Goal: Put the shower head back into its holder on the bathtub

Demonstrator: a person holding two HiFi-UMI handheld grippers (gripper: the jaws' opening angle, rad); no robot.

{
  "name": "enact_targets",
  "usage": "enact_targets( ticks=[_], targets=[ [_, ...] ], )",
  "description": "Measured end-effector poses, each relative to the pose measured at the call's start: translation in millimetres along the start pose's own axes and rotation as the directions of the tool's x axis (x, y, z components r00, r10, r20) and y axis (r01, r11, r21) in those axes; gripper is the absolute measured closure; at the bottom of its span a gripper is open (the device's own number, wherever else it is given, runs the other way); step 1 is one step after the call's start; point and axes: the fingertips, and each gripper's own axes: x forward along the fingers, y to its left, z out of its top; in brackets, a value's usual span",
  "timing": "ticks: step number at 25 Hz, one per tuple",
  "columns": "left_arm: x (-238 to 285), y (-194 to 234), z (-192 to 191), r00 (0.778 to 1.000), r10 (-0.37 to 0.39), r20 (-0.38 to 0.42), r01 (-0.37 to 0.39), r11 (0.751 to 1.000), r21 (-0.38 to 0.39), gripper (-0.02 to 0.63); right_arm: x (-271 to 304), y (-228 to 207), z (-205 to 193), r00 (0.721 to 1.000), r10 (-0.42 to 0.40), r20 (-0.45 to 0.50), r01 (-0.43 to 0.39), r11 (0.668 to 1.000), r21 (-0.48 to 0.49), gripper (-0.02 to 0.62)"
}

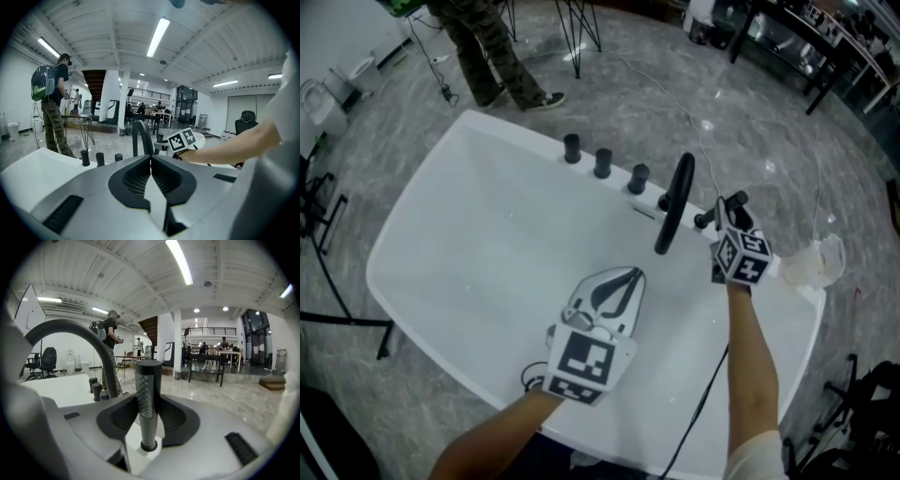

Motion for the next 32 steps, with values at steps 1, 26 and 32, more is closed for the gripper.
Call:
enact_targets(
  ticks=[1, 26, 32],
  targets=[
    [0, 0, -1, 1.000, 0.000, 0.000, 0.000, 1.000, -0.001, 0.589, 2, -2, 0, 1.000, 0.002, -0.005, -0.002, 1.000, 0.007, 0.456],
    [-5, -15, 7, 1.000, -0.011, 0.008, 0.011, 1.000, -0.016, 0.589, -24, 1, 26, 0.999, 0.033, -0.020, -0.032, 0.998, 0.048, 0.390],
    [-16, -22, 23, 1.000, -0.004, 0.024, 0.005, 0.999, -0.047, 0.589, -66, 24, 47, 0.999, 0.050, -0.007, -0.050, 0.998, 0.042, 0.388]
  ],
)
